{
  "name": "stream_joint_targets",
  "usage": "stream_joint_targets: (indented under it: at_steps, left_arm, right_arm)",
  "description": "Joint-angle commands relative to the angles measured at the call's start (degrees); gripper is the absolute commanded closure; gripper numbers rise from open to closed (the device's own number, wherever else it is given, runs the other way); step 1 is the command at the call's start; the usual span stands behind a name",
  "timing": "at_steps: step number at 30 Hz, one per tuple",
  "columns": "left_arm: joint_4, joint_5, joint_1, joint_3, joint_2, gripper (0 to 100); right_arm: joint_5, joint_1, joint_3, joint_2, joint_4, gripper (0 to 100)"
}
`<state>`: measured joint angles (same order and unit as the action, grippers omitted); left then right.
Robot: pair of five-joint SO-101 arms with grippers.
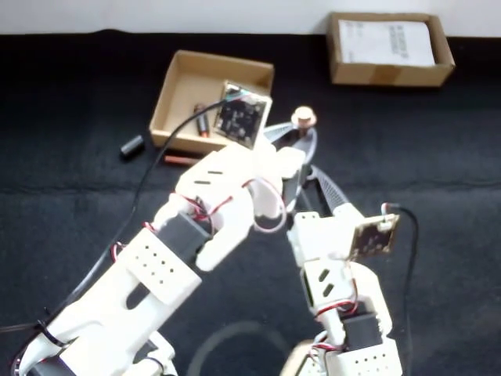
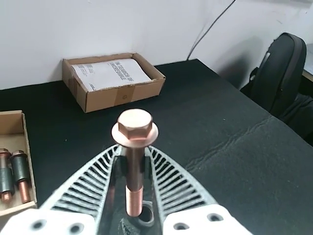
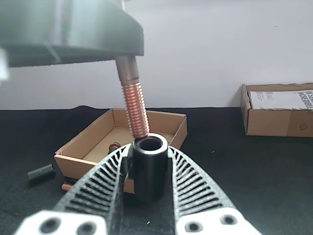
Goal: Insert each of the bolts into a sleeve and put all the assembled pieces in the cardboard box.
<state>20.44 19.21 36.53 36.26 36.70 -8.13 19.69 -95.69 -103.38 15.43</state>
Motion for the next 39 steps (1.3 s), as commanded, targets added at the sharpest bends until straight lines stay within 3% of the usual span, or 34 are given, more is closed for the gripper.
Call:
stream_joint_targets:
  at_steps: [1, 19, 31, 39]
  left_arm:
    - [0.2, 0.3, 2.1, -0.7, 0.5, 99]
    - [4.9, 0.0, 1.5, -5.5, 0.1, 99]
    - [5.1, -0.1, 8.7, 1.3, 0.0, 99]
    - [5.2, -0.2, 8.6, 0.9, 0.0, 99]
  right_arm:
    - [-0.3, 0.3, -8.0, -1.0, -0.1, 99.2]
    - [-0.3, 0.5, -8.0, -0.7, -0.1, 99.2]
    - [-0.3, 0.5, -8.0, -0.6, 0.0, 99.2]
    - [-0.3, 0.5, -8.0, -0.6, 0.0, 99.2]
